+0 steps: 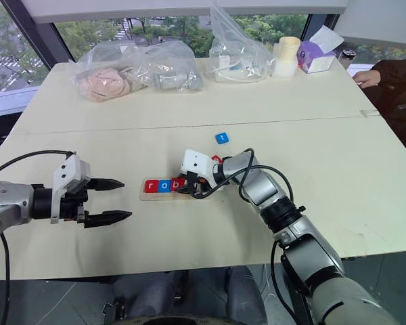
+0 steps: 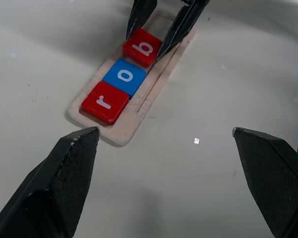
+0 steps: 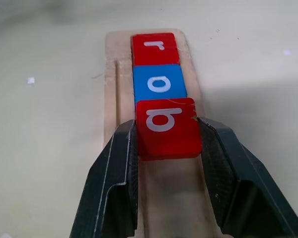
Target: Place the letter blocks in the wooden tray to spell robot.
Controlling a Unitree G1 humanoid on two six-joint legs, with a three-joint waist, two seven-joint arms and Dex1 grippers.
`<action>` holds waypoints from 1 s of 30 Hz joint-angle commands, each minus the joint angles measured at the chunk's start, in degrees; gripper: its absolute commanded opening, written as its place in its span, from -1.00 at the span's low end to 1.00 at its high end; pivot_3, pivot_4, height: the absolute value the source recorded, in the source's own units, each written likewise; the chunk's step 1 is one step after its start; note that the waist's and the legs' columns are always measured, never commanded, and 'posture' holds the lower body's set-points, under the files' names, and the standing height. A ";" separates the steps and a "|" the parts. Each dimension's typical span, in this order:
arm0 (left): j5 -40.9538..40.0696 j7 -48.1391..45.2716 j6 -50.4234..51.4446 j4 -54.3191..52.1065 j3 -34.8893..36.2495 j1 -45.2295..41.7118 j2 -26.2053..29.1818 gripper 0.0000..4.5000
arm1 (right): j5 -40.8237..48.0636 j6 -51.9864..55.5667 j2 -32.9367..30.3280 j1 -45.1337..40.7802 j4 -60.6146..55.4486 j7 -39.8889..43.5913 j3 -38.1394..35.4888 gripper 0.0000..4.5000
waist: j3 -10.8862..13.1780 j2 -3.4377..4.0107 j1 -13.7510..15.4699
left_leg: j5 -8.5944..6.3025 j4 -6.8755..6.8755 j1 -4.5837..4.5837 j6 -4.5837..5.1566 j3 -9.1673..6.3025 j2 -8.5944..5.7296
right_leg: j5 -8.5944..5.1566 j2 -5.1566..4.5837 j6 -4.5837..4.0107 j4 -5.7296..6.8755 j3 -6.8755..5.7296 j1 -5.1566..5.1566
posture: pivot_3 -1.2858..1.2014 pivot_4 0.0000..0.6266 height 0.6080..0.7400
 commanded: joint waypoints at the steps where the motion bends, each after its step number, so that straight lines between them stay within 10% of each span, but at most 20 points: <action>1: 0.49 0.27 -0.67 -0.40 0.06 -0.61 -0.03 1.00 | -0.13 -1.25 1.13 -1.97 0.04 0.31 -0.41 -0.48 | 0.00 0.00 -0.01 | 0.00 0.00 0.00 0.00 0.00 0.00 | 0.00 0.00 0.00 0.00 0.00 0.00 | 0.03 -0.52 1.00; 9: 0.94 0.34 -0.92 -0.04 -0.32 -1.02 -0.24 1.00 | -1.41 -3.54 1.02 -1.44 -0.02 0.14 -0.53 0.99 | 0.00 0.00 0.00 | 0.00 0.00 0.01 -0.01 0.01 0.00 | 0.00 0.01 0.00 0.00 0.00 0.00 | 0.03 -0.52 1.00; 25: 2.82 0.33 -2.32 1.48 -2.89 -2.80 -1.50 1.00 | -0.20 -3.13 2.18 -0.45 1.20 0.27 -1.41 0.99 | 0.00 0.00 -0.01 | 0.01 0.00 0.02 -0.01 0.01 0.01 | 0.01 0.02 -0.01 0.02 0.00 0.00 | 0.03 -0.52 1.00; 30: 3.10 0.44 -2.42 1.34 -3.10 -2.73 -1.58 1.00 | -0.66 -4.79 3.10 -0.57 4.11 0.18 -1.15 0.16 | 0.00 0.00 -0.03 | 0.01 0.00 0.04 -0.01 0.01 0.01 | 0.01 0.02 -0.01 0.03 0.01 0.01 | 0.03 -0.52 1.00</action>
